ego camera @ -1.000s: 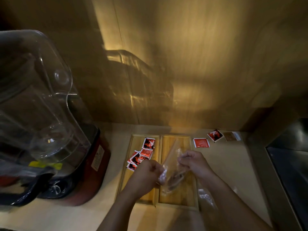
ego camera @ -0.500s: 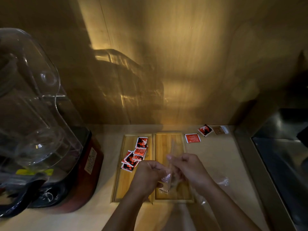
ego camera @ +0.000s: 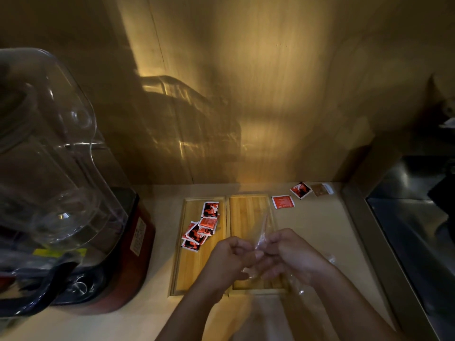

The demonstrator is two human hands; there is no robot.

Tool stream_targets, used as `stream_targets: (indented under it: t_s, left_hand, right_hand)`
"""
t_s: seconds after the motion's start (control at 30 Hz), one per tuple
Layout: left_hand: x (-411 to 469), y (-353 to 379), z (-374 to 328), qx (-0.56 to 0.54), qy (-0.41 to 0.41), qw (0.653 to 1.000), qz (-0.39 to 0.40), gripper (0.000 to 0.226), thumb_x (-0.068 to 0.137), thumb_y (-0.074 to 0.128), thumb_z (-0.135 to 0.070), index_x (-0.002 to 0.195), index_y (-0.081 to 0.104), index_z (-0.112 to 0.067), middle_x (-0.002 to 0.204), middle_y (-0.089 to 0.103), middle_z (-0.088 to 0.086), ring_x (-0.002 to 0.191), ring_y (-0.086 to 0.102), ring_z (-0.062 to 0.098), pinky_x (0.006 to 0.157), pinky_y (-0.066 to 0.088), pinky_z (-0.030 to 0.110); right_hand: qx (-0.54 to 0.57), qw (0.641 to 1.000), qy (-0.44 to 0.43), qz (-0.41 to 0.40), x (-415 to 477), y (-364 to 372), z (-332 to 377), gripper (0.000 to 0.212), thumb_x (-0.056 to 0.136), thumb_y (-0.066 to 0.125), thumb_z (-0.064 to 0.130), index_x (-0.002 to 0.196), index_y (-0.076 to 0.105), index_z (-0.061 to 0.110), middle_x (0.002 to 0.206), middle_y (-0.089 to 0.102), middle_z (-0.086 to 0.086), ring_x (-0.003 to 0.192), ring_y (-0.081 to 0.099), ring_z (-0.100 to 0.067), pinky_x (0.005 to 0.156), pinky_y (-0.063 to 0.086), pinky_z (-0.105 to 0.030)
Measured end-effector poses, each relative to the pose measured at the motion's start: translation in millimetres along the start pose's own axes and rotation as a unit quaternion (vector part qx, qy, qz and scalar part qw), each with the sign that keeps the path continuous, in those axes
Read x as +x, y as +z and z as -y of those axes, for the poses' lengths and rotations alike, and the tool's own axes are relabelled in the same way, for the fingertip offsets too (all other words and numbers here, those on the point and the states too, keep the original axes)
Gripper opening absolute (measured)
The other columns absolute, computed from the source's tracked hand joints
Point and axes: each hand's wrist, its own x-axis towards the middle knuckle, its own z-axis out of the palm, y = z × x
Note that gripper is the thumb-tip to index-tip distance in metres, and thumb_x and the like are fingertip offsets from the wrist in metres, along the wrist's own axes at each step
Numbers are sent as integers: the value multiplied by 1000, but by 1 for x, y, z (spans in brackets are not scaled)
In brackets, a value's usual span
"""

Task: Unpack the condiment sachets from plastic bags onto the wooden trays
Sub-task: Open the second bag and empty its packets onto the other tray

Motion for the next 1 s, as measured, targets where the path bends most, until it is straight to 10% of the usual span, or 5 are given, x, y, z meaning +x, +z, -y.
stream_targets:
  t_s: [0.67,0.83,1.0]
  left_hand:
    - [8,-13,-1,111,25,992,49,21,84,63,-10,63,66,-12,70,62,14,62,60,18,56,52,29]
    - [13,-8,7,452,166,876,-31,18,85,59,-29,72,62,-17,71,65,3,68,60,20,64,47,33]
    - [12,-8,7,274,133,951,56,15,85,63,-22,74,60,-13,58,54,-6,51,52,4,51,40,20]
  right_hand:
    - [-19,993,-118,-19,1,8,-11,21,80,65,6,60,64,11,61,62,-12,38,51,-6,35,40,-17]
    - [-31,994,-102,-38,2,7,-14,21,81,63,4,61,59,8,48,59,-3,36,51,-7,33,39,-18]
    - [-28,993,-110,-26,-1,1,-12,18,80,66,7,64,60,9,52,65,1,40,50,-7,35,38,-18]
